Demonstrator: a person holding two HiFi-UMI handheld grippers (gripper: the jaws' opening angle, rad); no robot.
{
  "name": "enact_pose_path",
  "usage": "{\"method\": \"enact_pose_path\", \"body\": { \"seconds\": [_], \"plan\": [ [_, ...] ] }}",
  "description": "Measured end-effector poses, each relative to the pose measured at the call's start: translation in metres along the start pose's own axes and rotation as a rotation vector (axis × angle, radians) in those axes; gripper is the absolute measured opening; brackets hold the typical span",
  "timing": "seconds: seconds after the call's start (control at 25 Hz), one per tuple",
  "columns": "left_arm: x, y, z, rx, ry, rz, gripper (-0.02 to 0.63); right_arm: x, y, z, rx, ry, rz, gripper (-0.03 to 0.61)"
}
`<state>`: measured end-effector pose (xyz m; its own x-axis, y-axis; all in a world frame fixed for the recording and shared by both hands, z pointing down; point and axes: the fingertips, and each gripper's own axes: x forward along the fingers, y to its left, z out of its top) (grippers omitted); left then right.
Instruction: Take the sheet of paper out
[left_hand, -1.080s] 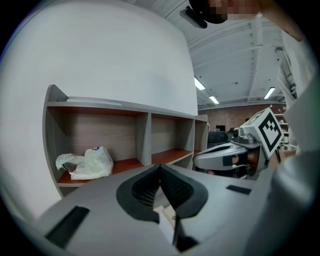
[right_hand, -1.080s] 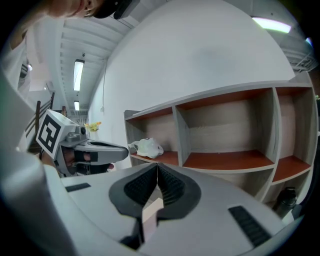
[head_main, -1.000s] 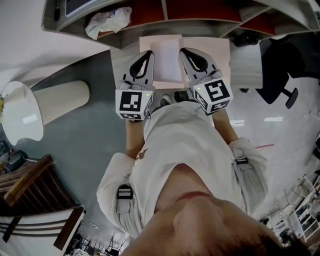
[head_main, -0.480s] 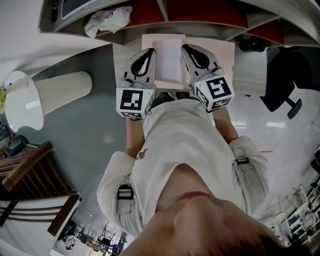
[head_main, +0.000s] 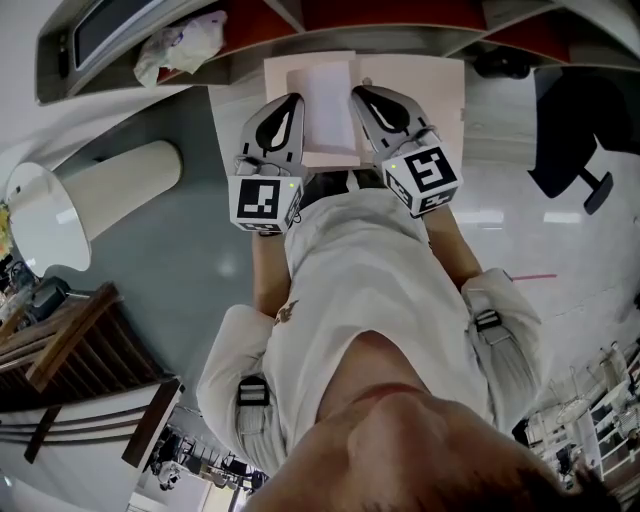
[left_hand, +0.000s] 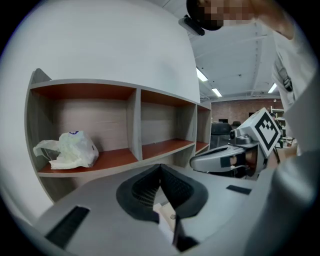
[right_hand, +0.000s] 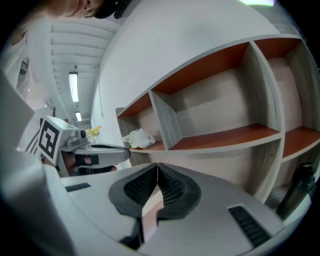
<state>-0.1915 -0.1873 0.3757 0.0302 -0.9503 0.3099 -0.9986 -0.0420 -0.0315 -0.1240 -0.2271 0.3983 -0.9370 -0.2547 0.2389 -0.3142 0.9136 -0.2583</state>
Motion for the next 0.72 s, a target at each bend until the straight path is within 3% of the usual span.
{"method": "enact_pose_path", "body": {
  "seconds": [0.28,0.72],
  "plan": [
    [0.017,-0.009,-0.031,-0.026,-0.005,-0.1,0.02,0.004,-0.015,-0.038,0.043,0.019,-0.057,0.021],
    [0.038,-0.008,-0.102,-0.059,0.109,-0.254,0.02,0.02,-0.027,-0.099,0.084,0.121,-0.193,0.022]
  ]
}}
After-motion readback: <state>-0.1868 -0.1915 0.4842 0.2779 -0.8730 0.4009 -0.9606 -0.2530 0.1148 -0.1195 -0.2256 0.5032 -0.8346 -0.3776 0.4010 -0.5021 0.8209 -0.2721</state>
